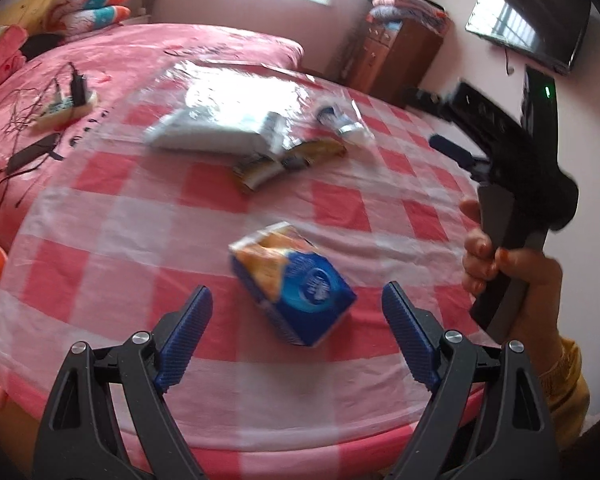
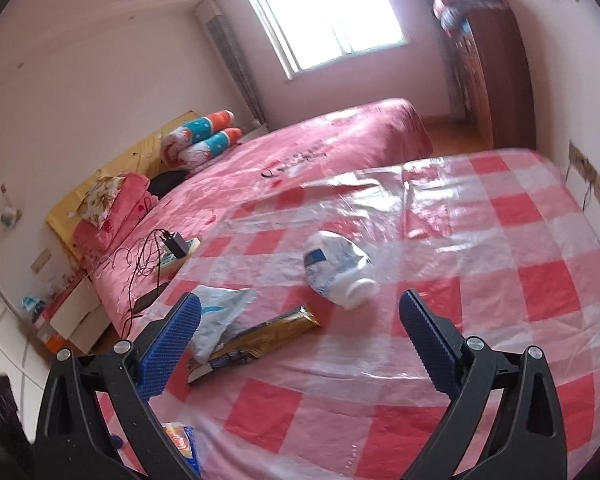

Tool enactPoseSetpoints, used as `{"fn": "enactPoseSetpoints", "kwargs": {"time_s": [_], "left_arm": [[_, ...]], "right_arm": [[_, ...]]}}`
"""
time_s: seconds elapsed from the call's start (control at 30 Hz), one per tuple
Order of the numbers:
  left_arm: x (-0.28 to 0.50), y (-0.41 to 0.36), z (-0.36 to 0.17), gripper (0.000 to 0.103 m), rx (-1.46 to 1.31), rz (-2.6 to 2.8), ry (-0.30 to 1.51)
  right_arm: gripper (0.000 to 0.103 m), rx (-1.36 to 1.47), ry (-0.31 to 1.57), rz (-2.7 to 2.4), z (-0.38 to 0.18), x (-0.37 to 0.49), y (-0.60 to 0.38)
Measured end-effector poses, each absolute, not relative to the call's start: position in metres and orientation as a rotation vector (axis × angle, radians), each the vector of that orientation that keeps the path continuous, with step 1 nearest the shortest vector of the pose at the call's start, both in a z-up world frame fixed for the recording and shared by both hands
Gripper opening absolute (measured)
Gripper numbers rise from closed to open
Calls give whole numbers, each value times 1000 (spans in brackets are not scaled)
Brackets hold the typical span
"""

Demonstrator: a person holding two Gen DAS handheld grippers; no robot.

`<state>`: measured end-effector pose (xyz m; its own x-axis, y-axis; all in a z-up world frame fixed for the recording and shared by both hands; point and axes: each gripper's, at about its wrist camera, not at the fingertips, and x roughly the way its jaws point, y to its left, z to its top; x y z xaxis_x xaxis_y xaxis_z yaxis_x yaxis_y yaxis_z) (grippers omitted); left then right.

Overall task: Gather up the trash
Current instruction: 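Grasp the blue Vinda tissue pack with the left tool and lift it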

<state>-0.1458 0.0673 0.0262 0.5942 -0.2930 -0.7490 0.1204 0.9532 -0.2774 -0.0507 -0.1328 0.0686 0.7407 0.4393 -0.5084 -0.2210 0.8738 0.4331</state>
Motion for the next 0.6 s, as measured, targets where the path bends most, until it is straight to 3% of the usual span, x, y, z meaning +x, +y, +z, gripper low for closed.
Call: {"fn": "enactPoseSetpoints", "kwargs": {"time_s": [0.27,0.37,0.6], "left_arm": [[-125,46,8,85,-150,-179,968],[-119,42,8,72,-99,-128,966],[-105,36,7,65,-53,-90,954]], "right_arm": [[98,498,781,377,44,-31,-148],[98,523,795,393,41,-30,-149],[96,486,793,413,42,-30,-139]]}}
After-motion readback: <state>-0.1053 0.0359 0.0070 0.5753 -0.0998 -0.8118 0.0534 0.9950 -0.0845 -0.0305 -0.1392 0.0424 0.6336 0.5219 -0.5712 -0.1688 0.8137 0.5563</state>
